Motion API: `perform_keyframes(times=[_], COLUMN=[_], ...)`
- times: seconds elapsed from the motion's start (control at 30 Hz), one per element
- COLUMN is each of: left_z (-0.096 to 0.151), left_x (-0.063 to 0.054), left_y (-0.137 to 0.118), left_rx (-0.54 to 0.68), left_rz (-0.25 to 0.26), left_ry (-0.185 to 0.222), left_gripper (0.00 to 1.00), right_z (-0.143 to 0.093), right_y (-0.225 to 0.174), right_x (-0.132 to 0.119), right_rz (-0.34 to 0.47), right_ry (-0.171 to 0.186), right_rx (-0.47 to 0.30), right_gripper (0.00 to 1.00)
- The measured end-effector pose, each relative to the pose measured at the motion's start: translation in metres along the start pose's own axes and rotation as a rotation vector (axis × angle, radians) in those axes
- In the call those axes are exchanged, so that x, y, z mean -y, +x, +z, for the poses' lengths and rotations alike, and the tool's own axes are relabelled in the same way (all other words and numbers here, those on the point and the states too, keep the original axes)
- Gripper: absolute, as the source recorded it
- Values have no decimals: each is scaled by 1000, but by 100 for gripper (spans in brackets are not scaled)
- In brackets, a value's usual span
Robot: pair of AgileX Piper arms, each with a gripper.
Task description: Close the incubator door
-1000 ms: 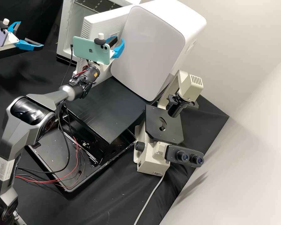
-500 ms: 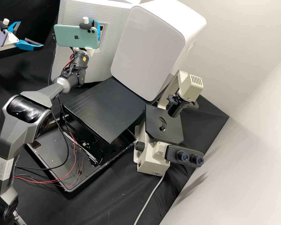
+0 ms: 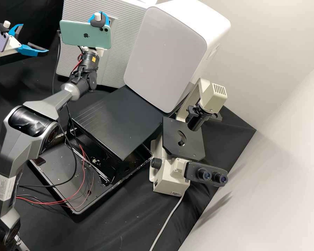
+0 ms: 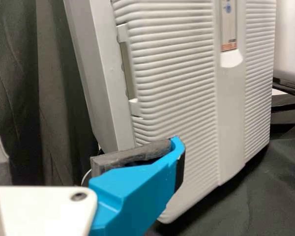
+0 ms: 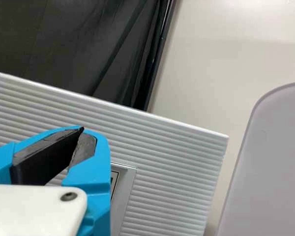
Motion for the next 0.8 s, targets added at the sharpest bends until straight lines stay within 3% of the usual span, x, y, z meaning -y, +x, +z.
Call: perform_keyframes(times=[0.53, 0.7, 0.77, 0.8], left_z=[0, 0, 0, 0], left_x=[0, 0, 0, 0], left_y=[0, 0, 0, 0], left_rx=[0, 0, 0, 0], left_rz=[0, 0, 0, 0], left_ry=[0, 0, 0, 0], left_gripper=[100, 100, 100, 100], right_z=[9, 12, 13, 13], right_y=[2, -8, -17, -21], right_x=[11, 17, 18, 18], right_rz=[-21, -13, 7, 22], right_ry=[5, -46, -94, -136], right_rx=[16, 28, 48, 59], right_gripper=[0, 0, 0, 0])
